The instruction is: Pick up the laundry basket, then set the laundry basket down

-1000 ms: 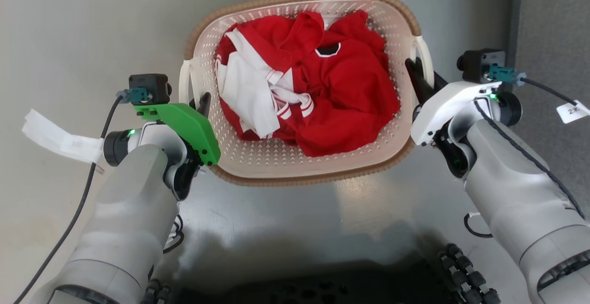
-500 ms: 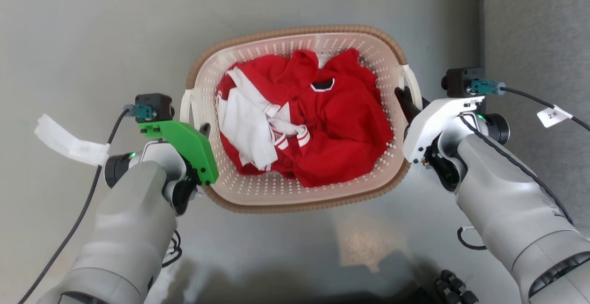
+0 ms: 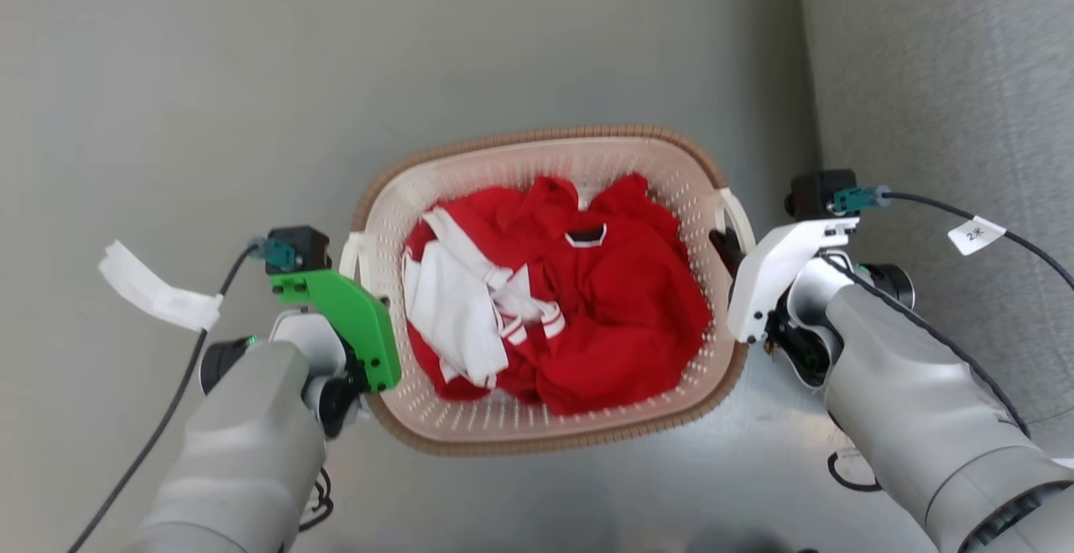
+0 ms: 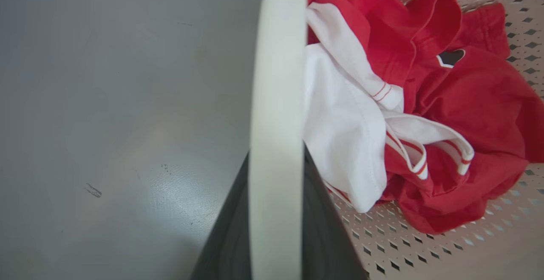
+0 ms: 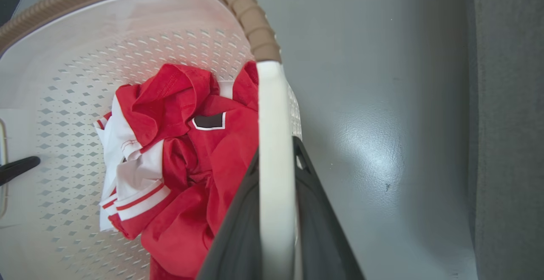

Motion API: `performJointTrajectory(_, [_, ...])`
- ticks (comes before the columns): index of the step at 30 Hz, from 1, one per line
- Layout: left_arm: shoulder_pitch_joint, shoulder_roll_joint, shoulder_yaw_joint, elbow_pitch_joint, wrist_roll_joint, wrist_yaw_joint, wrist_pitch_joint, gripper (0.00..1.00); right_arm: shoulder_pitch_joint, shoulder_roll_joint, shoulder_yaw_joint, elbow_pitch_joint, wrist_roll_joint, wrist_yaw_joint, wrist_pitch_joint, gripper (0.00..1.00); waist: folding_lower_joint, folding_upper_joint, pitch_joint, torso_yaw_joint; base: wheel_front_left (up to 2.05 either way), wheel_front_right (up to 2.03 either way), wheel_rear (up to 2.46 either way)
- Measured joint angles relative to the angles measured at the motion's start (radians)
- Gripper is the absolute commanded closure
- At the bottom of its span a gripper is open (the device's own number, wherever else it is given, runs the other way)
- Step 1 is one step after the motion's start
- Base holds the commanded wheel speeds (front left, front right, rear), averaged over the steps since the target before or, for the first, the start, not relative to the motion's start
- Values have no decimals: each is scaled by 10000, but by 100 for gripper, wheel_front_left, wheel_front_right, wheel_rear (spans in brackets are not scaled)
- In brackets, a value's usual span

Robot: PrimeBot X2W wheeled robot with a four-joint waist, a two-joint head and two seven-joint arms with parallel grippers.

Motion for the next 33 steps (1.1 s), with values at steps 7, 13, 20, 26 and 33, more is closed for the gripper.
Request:
performJointTrajectory(7, [573,4,-316,-50,-359,2,407,100,366,17,280,125,311,0,470,100,0,0,-957,-70,0,0,0])
performJointTrajectory(13, [948,6,-433,-61,-525,2,723,100,646,35,433,230,537,0,800,100,0,0,-1784,-77,0,0,0])
performJointTrajectory(20, [1583,12,-610,21,-782,2,1116,100,1213,119,725,351,752,-2,1225,100,0,0,-2877,-54,0,0,0])
performJointTrajectory(26, [1781,13,-713,56,-917,2,1310,100,1426,130,880,366,924,-12,1444,100,0,0,-3656,-55,0,0,0])
performJointTrajectory(33, [1782,33,-823,59,-995,2,1563,100,1426,109,1053,366,1020,-15,1785,100,0,0,-4163,-77,0,0,0])
